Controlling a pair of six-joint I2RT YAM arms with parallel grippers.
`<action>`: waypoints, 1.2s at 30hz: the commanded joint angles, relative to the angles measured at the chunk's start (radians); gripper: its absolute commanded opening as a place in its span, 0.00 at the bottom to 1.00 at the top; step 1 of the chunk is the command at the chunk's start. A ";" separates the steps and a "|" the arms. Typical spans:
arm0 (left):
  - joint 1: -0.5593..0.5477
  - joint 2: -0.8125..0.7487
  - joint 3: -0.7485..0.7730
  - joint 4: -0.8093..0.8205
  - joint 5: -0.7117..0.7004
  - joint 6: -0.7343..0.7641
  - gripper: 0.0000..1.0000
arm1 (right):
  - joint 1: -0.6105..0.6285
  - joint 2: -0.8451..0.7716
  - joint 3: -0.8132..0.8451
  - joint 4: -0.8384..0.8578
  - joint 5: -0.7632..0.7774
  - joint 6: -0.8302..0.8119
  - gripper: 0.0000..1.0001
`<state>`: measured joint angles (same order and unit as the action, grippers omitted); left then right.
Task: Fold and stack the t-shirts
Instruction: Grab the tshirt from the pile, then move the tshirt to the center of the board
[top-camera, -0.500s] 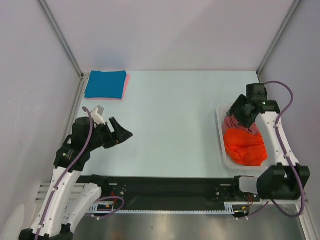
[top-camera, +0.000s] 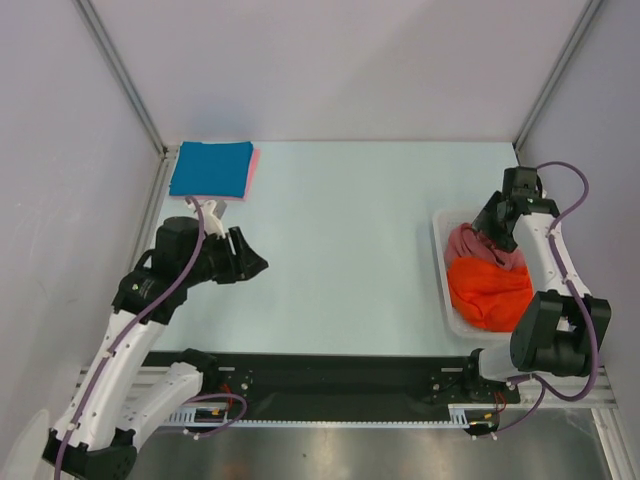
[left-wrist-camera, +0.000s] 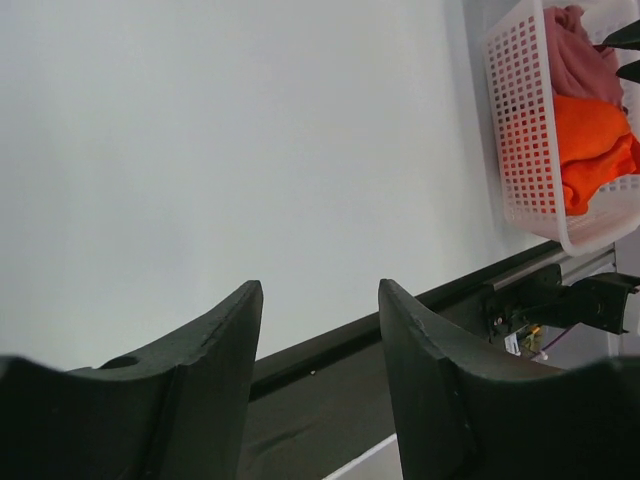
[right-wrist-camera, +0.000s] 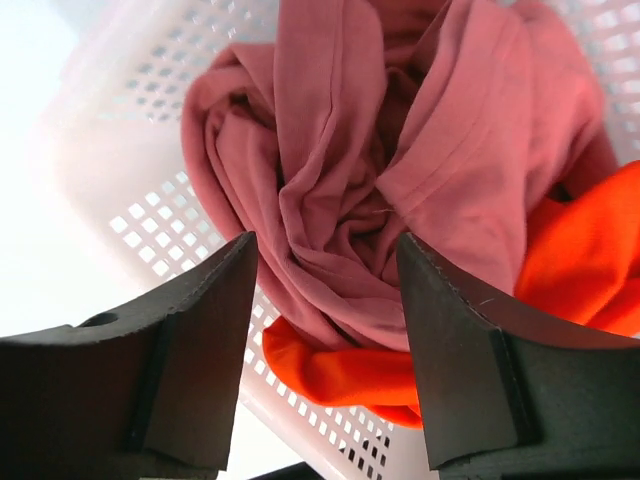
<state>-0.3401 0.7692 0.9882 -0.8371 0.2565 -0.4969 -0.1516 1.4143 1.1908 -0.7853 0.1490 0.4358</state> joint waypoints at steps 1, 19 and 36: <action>-0.014 0.019 0.044 0.018 0.007 0.041 0.55 | 0.006 -0.009 -0.036 0.054 -0.037 -0.026 0.62; -0.056 0.039 0.107 -0.033 -0.039 0.038 0.18 | -0.029 -0.015 0.439 -0.029 0.161 -0.055 0.00; -0.060 -0.034 0.147 -0.105 -0.091 0.012 0.65 | 0.302 -0.127 0.972 0.173 -0.326 0.053 0.00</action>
<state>-0.3946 0.7605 1.0676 -0.9253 0.2035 -0.4801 -0.0307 1.2671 2.0430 -0.7345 -0.0422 0.4450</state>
